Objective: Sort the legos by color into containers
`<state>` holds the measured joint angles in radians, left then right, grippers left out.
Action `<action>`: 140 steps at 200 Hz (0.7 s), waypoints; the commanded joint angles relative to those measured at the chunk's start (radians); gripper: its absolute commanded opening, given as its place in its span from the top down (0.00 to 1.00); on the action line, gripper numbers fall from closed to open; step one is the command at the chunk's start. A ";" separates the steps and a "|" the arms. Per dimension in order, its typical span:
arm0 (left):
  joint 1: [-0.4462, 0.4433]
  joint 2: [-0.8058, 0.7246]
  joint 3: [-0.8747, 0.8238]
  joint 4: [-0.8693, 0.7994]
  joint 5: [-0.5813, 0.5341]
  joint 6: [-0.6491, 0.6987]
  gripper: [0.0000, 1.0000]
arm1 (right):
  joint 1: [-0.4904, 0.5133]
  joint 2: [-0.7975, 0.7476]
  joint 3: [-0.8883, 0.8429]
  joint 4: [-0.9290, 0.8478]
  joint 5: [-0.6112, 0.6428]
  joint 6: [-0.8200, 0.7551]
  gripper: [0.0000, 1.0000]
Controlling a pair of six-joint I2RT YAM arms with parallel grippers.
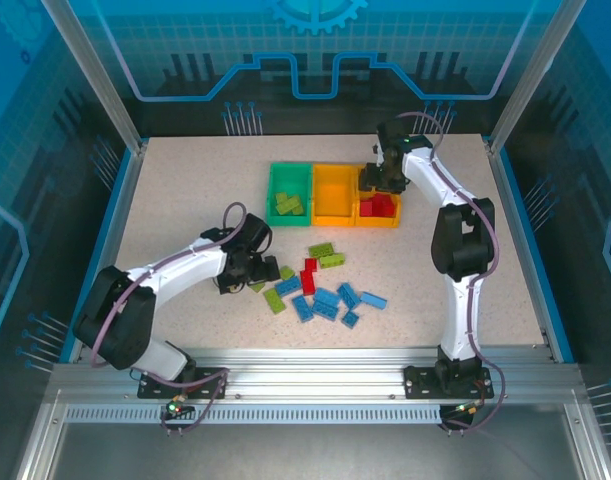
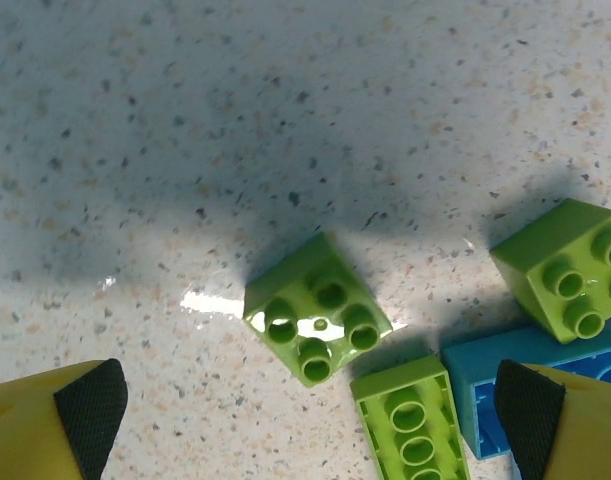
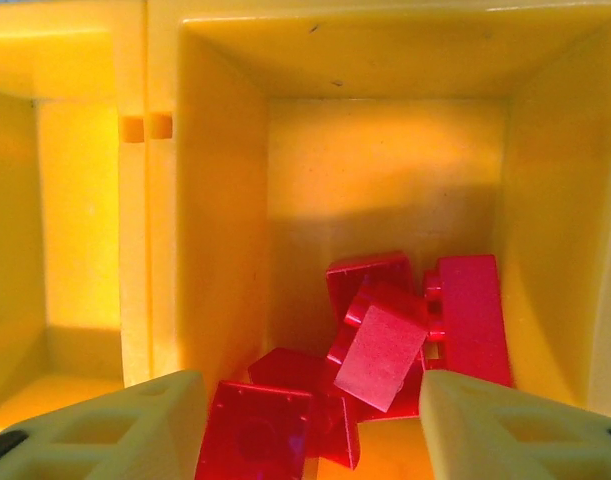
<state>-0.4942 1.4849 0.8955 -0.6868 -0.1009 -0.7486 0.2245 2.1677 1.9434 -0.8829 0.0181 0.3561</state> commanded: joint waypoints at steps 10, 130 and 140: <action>-0.005 -0.042 -0.033 -0.007 0.019 -0.167 0.01 | 0.019 -0.030 -0.026 0.005 -0.027 -0.018 0.38; 0.022 0.006 -0.099 0.111 0.015 -0.365 0.12 | 0.022 -0.123 -0.152 0.068 -0.055 -0.045 0.34; 0.028 0.010 -0.091 0.118 0.011 -0.359 0.12 | 0.021 -0.129 -0.163 0.075 -0.055 -0.045 0.34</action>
<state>-0.4847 1.4719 0.7933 -0.6003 -0.0895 -1.0832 0.2436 2.0727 1.8111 -0.8200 -0.0162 0.3271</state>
